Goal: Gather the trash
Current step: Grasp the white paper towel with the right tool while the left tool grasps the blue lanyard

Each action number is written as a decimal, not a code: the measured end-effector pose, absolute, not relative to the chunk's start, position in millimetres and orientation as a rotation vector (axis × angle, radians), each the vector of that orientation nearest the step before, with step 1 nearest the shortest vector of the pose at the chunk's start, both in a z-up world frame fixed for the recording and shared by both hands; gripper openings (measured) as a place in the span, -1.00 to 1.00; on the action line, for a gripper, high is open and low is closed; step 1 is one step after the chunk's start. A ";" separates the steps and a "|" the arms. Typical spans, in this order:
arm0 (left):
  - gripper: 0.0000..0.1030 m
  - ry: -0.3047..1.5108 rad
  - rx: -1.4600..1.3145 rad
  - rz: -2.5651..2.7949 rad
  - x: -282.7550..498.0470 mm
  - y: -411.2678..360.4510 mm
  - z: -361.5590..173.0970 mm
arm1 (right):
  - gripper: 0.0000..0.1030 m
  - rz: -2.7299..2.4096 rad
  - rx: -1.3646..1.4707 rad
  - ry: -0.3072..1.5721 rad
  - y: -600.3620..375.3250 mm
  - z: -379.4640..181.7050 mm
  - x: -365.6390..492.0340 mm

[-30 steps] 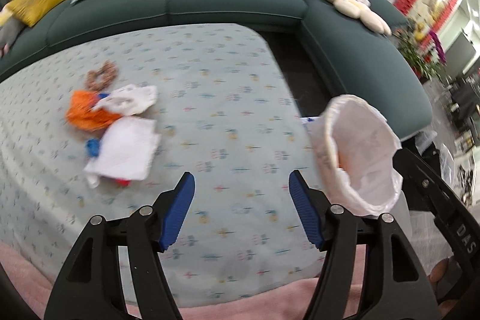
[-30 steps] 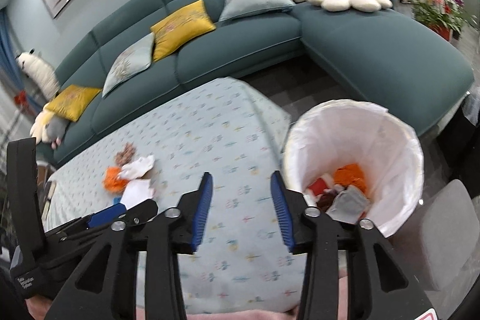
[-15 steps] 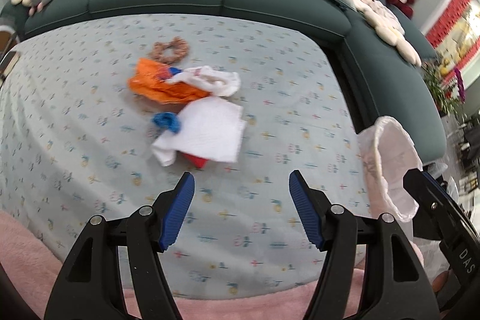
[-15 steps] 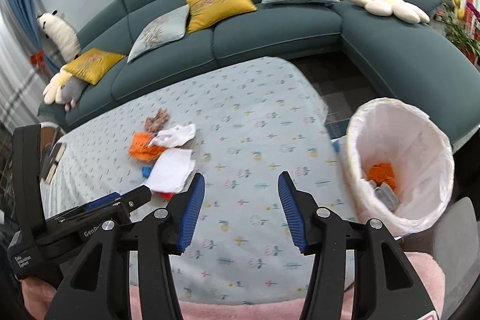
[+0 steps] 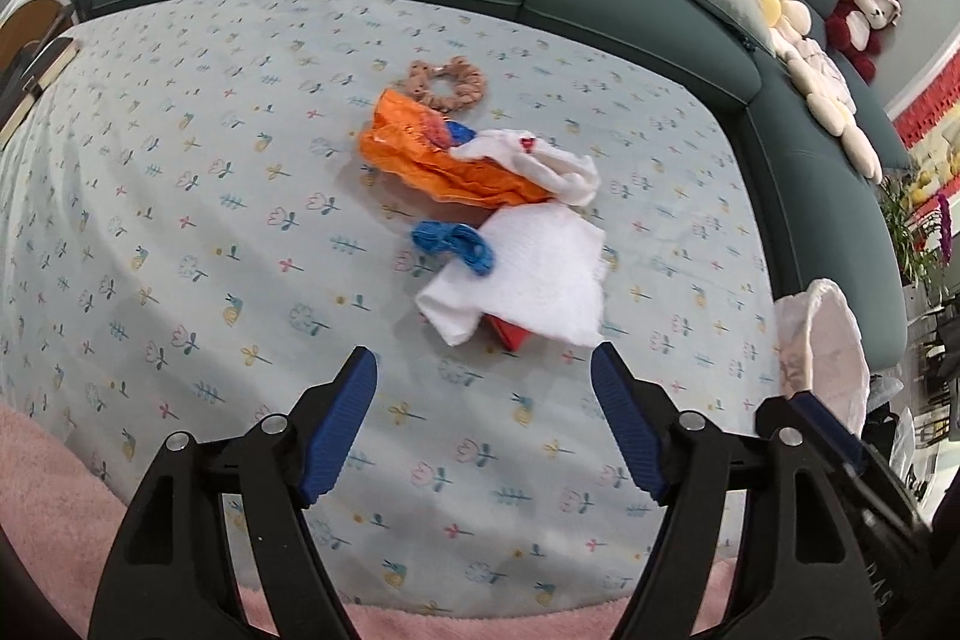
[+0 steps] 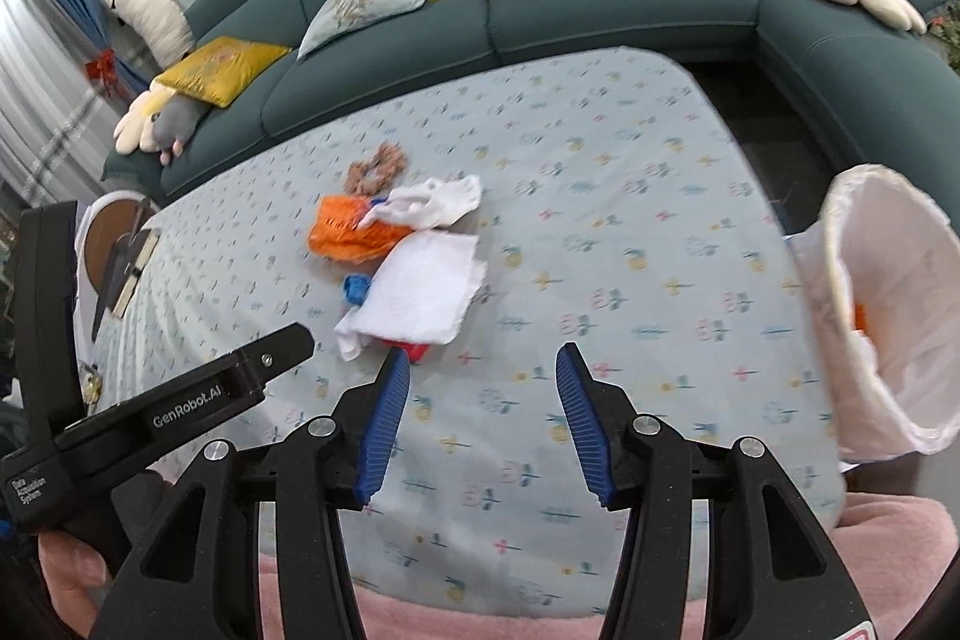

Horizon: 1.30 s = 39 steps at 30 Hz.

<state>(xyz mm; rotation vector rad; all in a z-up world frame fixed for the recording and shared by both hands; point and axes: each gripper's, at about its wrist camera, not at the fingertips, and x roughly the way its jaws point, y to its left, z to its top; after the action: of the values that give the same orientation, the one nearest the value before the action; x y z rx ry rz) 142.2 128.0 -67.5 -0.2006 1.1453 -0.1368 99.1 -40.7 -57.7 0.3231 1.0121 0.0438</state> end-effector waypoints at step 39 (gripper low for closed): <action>-0.60 1.296 -0.365 -0.222 228.4 130.5 -146.4 | -0.56 0.142 0.442 1.198 -21.2 -149.8 174.2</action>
<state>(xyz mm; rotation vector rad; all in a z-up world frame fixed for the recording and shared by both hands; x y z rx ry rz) 228.4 130.5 -146.4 -0.3647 1.2959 -0.2216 174.2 -21.2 -149.8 0.4419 1.1981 0.1417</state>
